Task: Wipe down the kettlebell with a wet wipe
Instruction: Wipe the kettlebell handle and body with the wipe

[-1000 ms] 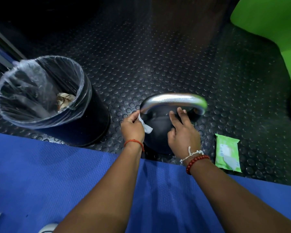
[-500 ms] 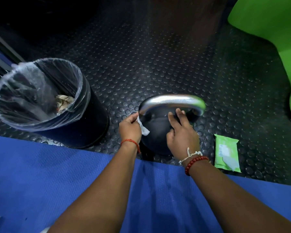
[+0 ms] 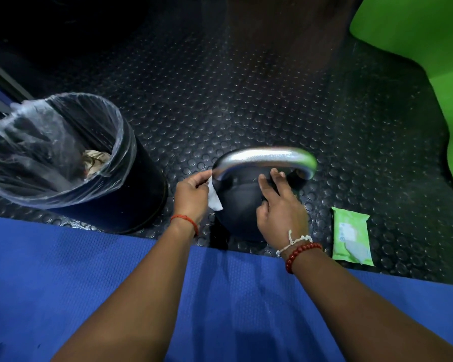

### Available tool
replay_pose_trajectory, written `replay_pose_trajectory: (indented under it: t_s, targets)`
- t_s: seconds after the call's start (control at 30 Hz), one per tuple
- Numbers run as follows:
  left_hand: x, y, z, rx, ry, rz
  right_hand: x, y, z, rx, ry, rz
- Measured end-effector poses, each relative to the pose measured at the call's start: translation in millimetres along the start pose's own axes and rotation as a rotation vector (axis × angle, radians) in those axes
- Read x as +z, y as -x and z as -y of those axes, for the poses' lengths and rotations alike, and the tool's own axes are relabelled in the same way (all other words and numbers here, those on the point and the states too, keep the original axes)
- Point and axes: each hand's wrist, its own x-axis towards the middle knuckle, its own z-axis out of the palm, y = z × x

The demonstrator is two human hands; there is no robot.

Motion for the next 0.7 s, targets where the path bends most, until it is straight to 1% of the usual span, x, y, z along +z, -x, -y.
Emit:
replay_pose_trajectory:
  t_s: [0.23, 0.37, 0.47, 0.6, 0.7]
  targets:
    - [-11, -23, -9, 0.047, -0.134, 0.225, -1, 1, -1, 0.013, -0.018, 0.026]
    - [-14, -37, -8, 0.052, -0.25, 0.296, -5, 0, 0, 0.029, -0.019, 0.089]
    - [-17, -39, -5, 0.059, -0.223, 0.339, -7, 0, 1, 0.033, -0.013, 0.102]
    - [-18, -42, -2, 0.039, -0.201, 0.35, -8, 0, 2, 0.027, -0.02, 0.1]
    - [-19, -42, -1, 0.051, -0.14, 0.369, -7, 0, 1, 0.024, -0.024, 0.095]
